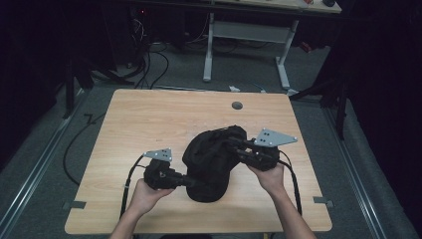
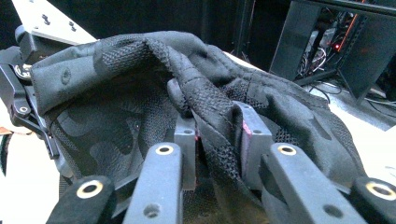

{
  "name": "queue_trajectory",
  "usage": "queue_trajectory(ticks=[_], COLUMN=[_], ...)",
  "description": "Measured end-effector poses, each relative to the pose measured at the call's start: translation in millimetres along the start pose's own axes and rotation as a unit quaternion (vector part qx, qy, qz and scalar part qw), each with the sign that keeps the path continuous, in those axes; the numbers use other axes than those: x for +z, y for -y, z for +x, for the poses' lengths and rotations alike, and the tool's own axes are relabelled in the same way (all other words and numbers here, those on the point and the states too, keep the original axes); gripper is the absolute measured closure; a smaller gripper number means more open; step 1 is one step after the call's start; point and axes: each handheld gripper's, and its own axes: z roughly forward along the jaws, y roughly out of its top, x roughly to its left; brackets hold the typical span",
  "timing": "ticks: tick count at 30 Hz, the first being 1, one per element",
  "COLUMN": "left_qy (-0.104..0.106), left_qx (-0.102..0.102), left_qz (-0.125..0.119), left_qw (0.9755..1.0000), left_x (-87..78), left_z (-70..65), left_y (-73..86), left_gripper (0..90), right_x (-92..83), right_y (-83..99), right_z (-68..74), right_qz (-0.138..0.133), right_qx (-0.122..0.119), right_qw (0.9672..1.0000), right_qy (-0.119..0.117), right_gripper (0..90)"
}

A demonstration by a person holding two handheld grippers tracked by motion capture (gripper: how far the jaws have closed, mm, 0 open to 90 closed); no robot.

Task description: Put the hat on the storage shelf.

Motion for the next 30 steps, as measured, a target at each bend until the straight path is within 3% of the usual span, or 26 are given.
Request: queue_trajectory(ticks=[4, 6, 9, 16, 25, 30], left_qy=[-0.006, -0.010, -0.013, -0.027, -0.045, -0.069], left_qx=[0.006, 0.008, 0.009, 0.010, 0.010, 0.010], left_qz=[-0.012, -0.016, -0.020, -0.019, -0.052, -0.061], left_qw=[0.9999, 0.9998, 0.9997, 0.9994, 0.9976, 0.9957], left_x=[-2.9, -4.0, -5.3, -6.7, -20.6, -25.2], left_z=[-0.9, -1.4, -1.9, -3.2, -4.3, -3.5], left_y=[1.6, 2.4, 3.4, 4.2, 3.3, 3.2], left_gripper=[86.2, 86.2, 86.3, 86.3, 86.3, 86.3], right_x=[-0.6, -2.4, -4.2, -9.8, -21.1, -21.5], right_y=[2.8, 5.2, 7.2, 13.3, 18.2, 37.3], right_z=[-1.6, -4.2, -6.2, -6.2, -12.2, -16.1], right_qz=[0.005, 0.001, 0.000, 0.007, 0.008, 0.036], right_qx=[0.008, 0.017, 0.024, 0.021, 0.038, 0.058], right_qw=[1.0000, 0.9998, 0.9997, 0.9993, 0.9986, 0.9966], right_qy=[0.004, 0.009, 0.011, 0.030, 0.035, 0.046], right_gripper=[65.7, 55.8, 50.4, 38.3, 34.0, 35.5])
